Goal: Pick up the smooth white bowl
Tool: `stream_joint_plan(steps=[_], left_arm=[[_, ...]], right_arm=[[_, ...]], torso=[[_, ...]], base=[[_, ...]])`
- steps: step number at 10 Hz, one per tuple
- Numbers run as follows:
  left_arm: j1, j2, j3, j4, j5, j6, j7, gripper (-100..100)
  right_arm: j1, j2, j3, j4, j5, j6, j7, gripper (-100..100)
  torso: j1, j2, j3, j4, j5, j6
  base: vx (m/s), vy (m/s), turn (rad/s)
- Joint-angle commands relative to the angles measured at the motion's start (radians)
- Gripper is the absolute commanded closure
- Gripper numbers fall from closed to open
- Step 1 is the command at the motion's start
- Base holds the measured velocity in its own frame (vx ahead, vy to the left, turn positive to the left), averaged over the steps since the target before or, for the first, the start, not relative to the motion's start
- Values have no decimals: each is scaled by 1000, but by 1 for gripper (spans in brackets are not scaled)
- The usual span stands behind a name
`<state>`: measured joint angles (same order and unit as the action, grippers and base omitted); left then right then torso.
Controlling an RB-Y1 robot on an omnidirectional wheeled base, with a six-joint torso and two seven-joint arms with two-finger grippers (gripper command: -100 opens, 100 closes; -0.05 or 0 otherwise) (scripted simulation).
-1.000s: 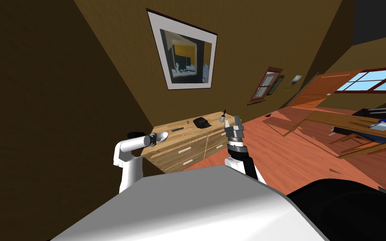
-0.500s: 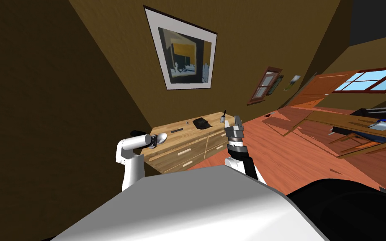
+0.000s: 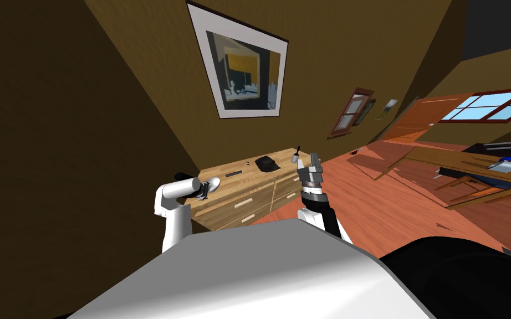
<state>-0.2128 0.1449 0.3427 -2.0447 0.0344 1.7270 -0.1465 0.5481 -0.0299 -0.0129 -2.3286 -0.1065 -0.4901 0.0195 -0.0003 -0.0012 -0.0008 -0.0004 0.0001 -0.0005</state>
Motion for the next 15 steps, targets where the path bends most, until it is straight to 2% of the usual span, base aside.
stream_joint_plan(steps=[1,2,5,6,7,11,12,13,15], left_arm=[[0,0,0,0,0,0,0,0],[1,-1,-5,34,-2,-37,3,-100],[3,-2,-14,85,-4,-91,7,-100],[1,-1,-12,74,-4,-75,7,-100],[1,-1,-12,75,-4,-79,7,100],[0,-1,-15,75,-2,-78,2,100],[1,-2,-15,75,-2,-78,2,0],[2,-1,-7,43,-2,-46,4,100],[1,0,-3,17,-1,-19,2,100]], right_arm=[[0,0,0,0,0,0,0,0],[0,0,0,0,0,0,0,0],[0,0,0,0,0,0,0,0],[0,0,0,0,0,0,0,0],[0,0,0,0,0,0,0,0],[0,0,0,0,0,0,0,0],[0,0,0,0,0,0,0,0],[0,0,0,0,0,0,0,0],[0,0,0,0,0,0,0,0]], torso=[[0,0,0,0,0,0],[0,1,0,0,0,0],[1,0,0,0,0,0],[1,1,0,0,0,0],[0,1,1,0,0,0],[1,1,1,1,1,-3],[1,1,1,1,0,-3],[1,2,1,1,0,-3],[0,3,2,2,0,-3]], base=[[0,0,0],[4,6,4],[10,10,3],[0,0,0],[0,0,0],[1,1,-9],[0,0,0],[-5,-6,14],[-10,-8,7]])
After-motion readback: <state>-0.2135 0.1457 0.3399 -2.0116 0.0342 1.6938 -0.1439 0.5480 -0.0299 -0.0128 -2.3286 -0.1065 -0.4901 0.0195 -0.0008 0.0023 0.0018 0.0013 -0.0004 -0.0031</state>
